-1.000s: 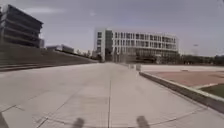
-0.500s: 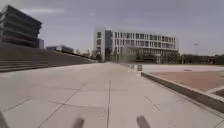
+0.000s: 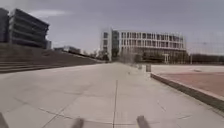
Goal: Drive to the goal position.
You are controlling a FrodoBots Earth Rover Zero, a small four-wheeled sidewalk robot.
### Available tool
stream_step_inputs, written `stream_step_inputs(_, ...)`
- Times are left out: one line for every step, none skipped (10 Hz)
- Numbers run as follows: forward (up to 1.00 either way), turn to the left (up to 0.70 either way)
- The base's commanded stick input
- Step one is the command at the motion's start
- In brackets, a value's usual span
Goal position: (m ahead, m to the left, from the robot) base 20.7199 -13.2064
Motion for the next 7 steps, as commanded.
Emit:
stream_step_inputs(0.7, 0.0)
stream_step_inputs(0.7, 0.0)
stream_step_inputs(0.7, 0.0)
stream_step_inputs(0.7, 0.0)
stream_step_inputs(0.7, 0.0)
stream_step_inputs(0.7, 0.0)
stream_step_inputs(0.7, 0.0)
